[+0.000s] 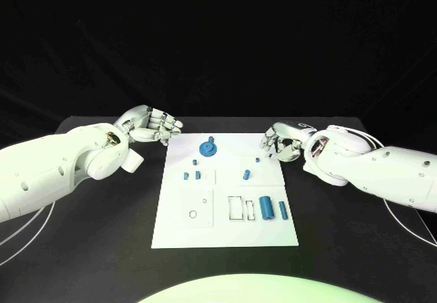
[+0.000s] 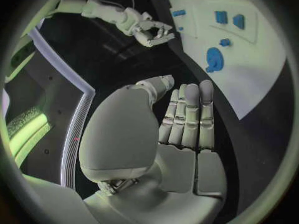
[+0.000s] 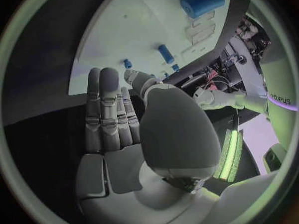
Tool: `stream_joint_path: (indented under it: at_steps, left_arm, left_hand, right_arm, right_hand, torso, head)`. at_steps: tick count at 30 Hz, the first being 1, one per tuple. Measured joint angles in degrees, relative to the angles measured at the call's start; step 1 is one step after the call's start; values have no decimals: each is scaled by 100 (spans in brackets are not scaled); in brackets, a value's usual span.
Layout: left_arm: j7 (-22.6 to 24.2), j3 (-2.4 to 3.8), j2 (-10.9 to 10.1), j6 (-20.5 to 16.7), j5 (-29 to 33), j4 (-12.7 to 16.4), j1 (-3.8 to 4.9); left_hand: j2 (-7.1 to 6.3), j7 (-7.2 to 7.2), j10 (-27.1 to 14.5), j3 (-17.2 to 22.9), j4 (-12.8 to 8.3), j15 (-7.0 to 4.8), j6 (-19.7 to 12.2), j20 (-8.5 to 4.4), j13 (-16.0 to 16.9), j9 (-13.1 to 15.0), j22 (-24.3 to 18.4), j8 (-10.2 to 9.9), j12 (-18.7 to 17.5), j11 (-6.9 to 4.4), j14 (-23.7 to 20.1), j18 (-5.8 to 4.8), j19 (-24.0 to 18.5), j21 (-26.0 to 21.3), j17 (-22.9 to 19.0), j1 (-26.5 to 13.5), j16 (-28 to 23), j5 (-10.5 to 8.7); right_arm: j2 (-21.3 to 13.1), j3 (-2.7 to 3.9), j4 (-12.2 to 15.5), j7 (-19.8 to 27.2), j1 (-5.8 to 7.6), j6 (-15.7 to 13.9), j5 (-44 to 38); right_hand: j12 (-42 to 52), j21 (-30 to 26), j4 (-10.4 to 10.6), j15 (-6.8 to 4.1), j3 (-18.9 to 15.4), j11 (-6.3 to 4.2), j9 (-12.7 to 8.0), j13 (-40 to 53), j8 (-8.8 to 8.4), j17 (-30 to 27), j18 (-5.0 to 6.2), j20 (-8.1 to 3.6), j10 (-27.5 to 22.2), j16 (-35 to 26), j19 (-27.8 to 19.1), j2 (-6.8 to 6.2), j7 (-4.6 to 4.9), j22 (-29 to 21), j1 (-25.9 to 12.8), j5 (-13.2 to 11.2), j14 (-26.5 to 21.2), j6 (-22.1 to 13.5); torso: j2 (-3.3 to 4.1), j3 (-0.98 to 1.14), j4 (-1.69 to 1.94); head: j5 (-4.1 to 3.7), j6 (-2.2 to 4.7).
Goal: Assemble the parts on the task board
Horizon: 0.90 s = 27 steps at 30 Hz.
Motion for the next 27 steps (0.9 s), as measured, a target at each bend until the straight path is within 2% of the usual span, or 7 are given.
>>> stream_joint_path:
  at_steps: [4,10,19,27]
  left_arm:
    - [244,1,-65,41,706,174,-3]
    - [426,1,-95,89,1198,265,-4]
    - [560,1,-120,137,1516,283,-5]
    - [596,1,-124,169,1621,291,-5]
  left_hand:
    - [25,-19,0,-41,9,0,-19,0,12,0,-15,0,14,0,0,0,0,-25,-8,-25,-15,0]
    - [31,-21,0,-57,-5,0,-22,0,20,0,-27,0,36,0,0,0,0,-25,-8,-31,-15,0]
    - [31,-2,1,-104,10,0,-41,0,26,-5,-40,0,60,0,0,0,0,-47,-13,-31,-15,0]
    - [31,-2,1,-104,10,0,-41,0,36,-5,-47,0,81,0,0,-1,0,-70,-13,-31,-15,0]
  right_arm:
    - [88,0,-6,-102,-51,-6,-348]
    - [192,-4,-15,-193,-93,-26,-587]
    - [296,-10,-50,-266,-162,-22,-750]
    - [376,-16,-134,-321,-225,56,-813]
  right_hand:
    - [-1,231,-9,0,100,0,0,4,-35,982,0,23,0,1273,22,-34,20,236,-43,0,0,20]
    - [-1,342,-1,20,156,22,13,4,-35,1637,0,24,-22,2057,62,-32,20,371,-89,0,20,20]
    - [-1,472,26,20,248,41,49,12,-34,2171,0,43,1,2647,130,-28,1,498,-139,0,20,80]
    - [-1,746,32,20,297,-1,71,18,-34,2375,0,41,60,2858,290,-18,-8,796,-149,0,20,129]
  torso:
    - [-2,-4,0]
    - [-9,-2,-3]
    - [-14,-1,0]
    - [-14,3,-2]
  head:
    - [-3,-5]
    - [3,-7]
    - [-7,-29]
    - [3,-40]
